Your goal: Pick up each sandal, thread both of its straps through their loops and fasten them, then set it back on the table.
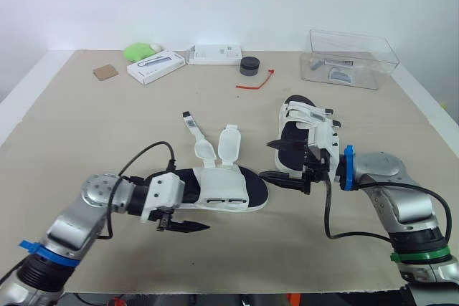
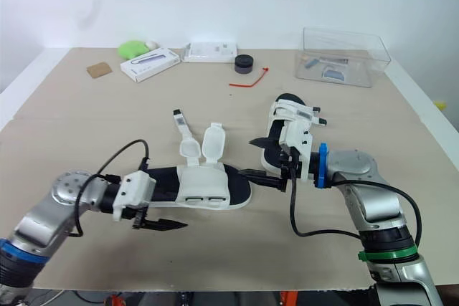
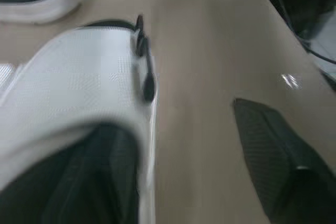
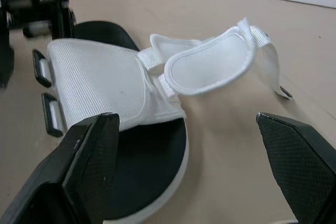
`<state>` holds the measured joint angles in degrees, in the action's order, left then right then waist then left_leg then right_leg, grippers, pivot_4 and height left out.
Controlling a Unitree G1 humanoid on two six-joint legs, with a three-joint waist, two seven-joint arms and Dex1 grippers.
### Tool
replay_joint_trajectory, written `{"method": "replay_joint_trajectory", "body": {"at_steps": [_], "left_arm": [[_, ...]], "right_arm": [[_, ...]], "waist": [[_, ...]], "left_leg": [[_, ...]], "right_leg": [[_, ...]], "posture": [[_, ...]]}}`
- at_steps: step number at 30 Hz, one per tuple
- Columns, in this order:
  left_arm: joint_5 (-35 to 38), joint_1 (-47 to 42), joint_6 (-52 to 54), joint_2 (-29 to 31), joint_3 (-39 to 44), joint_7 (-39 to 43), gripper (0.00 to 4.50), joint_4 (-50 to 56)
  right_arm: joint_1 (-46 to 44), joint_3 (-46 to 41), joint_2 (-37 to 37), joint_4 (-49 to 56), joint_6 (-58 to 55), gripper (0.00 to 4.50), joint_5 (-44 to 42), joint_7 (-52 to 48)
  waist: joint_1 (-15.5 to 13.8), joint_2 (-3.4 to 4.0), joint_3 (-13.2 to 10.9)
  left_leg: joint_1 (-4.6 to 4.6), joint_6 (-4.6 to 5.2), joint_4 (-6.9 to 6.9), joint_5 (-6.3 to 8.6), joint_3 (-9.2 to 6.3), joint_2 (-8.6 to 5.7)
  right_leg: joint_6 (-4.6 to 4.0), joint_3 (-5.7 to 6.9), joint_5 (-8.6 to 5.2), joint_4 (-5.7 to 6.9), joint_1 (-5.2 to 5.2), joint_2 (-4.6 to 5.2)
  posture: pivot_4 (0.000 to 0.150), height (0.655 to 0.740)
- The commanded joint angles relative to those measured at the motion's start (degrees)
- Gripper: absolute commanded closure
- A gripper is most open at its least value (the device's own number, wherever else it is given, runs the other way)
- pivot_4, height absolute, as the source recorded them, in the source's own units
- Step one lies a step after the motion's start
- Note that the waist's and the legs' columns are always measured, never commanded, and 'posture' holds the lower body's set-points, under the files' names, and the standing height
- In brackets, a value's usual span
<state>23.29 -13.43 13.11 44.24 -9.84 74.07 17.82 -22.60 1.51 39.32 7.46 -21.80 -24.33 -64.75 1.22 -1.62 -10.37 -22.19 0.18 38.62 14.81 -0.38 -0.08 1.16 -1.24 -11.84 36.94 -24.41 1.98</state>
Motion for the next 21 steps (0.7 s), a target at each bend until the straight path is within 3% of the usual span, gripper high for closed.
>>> {"method": "replay_joint_trajectory", "body": {"at_steps": [1, 5, 10, 12, 21], "left_arm": [[4.23, 0.04, 2.83, 2.75, 4.17, 1.82, 1.6, 1.56], [6.01, -0.69, 3.07, 3.98, 9.02, 1.53, 1.59, -2.8], [6.63, -0.07, 4.8, 3.9, 10.75, -0.08, 1.59, -3.24], [6.94, -0.55, 5.57, 3.39, 10.87, -1.0, 1.59, -3.49], [6.49, -2.77, 7.38, 1.14, 9.37, -2.82, 1.59, -3.89]], "right_arm": [[-1.08, 0.12, 0.96, 0.34, 1.41, 0.26, 0.5, -1.03], [0.32, 1.69, 0.67, 1.81, 2.4, 1.47, 1.66, -1.02], [3.51, 5.37, 0.82, 7.11, -0.99, 3.86, 2.72, 0.35], [4.0, 6.17, 0.73, 8.41, -2.0, 4.4, 2.85, 1.09], [2.53, 9.73, -1.12, 8.43, -5.41, 4.4, 4.81, 5.01]], "waist": [[0.01, 0.0, 0.0], [0.0, 0.0, 0.0], [-0.01, 0.0, 0.0], [-0.01, 0.0, 0.0], [0.01, -0.01, 0.0]], "left_leg": [[0.01, 0.0, 0.0, 0.0, 0.01, 0.0], [0.01, 0.0, 0.0, 0.0, 0.0, 0.03], [-0.01, 0.0, -0.02, 0.0, 0.0, 0.05], [-0.02, 0.0, -0.02, 0.01, 0.0, 0.04], [0.02, -0.01, 0.0, -0.01, 0.0, 0.08]], "right_leg": [[0.0, -0.01, 0.0, 0.0, 0.0, 0.0], [-0.02, 0.01, -0.01, 0.0, -0.01, -0.02], [-0.05, 0.01, -0.04, 0.0, -0.02, -0.02], [-0.04, 0.01, -0.05, 0.0, -0.03, -0.01], [-0.08, 0.01, -0.01, 0.03, -0.02, -0.07]], "posture": [[0.15, 0.74], [0.15, 0.74], [0.15, 0.74], [0.15, 0.74], [0.15, 0.74]]}}
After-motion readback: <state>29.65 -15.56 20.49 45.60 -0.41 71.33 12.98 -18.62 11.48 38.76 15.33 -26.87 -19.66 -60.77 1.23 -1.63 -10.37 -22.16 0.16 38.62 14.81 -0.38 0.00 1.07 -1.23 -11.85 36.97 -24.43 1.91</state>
